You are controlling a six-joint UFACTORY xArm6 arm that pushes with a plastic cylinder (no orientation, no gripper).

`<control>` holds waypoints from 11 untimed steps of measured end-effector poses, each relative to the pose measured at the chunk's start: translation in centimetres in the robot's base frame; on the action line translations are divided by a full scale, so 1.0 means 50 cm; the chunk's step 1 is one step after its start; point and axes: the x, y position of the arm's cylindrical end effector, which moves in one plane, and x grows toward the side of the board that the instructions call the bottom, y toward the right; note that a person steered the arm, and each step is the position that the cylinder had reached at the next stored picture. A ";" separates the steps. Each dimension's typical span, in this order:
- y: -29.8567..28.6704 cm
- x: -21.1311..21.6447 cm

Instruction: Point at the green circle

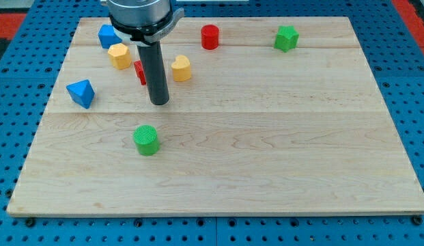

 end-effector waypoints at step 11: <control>-0.105 -0.026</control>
